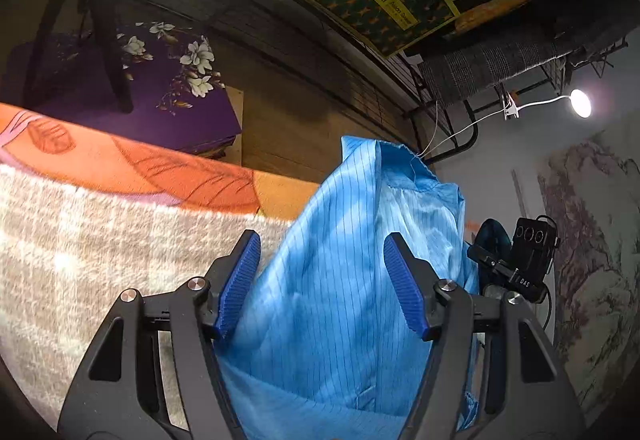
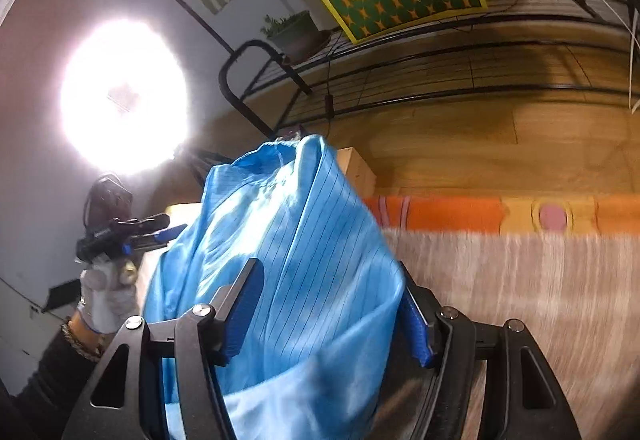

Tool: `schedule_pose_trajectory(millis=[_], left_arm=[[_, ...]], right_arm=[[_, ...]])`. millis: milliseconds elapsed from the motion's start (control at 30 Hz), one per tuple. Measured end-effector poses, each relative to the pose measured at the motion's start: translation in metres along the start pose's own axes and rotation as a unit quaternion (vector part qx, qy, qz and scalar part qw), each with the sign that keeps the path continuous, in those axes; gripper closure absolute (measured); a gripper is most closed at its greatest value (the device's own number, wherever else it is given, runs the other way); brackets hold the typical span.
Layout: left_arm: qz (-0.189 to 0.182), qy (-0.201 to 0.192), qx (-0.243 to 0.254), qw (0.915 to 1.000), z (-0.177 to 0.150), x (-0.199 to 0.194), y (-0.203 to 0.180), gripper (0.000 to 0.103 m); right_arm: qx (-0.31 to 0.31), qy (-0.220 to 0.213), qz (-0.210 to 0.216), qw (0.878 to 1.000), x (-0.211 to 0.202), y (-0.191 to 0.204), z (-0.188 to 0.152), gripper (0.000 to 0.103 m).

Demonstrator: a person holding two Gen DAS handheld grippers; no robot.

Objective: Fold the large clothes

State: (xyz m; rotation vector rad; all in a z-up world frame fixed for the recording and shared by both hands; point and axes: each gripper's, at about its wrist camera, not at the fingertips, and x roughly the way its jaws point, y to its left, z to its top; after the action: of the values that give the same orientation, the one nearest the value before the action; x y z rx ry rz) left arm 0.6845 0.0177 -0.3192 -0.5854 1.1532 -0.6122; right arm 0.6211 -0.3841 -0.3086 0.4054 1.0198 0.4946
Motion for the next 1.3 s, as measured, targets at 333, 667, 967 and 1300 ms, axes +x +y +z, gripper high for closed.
schedule_pose_trajectory(millis=[333,667,967,1300], left_arm=[[0.056,0.023,0.098,0.9933,0.005,0.029,-0.036,0.088],[0.044,0.024,0.088,0.9948,0.016,0.045,-0.043,0.077],[0.062,-0.026,0.119,0.9906,0.002,0.02,-0.065,0.102],[0.037,-0.078,0.15,0.9849,-0.035,-0.074,-0.117,0.103]], right_arm=[[-0.072,0.03,-0.035,0.996,0.013,0.021,0.011,0.085],[-0.035,0.031,-0.027,0.999,0.024,0.007,0.038,0.06],[-0.129,0.024,-0.066,0.989,0.013,0.054,0.034,0.102],[-0.167,-0.04,-0.052,0.984,-0.07,0.118,0.019,0.103]])
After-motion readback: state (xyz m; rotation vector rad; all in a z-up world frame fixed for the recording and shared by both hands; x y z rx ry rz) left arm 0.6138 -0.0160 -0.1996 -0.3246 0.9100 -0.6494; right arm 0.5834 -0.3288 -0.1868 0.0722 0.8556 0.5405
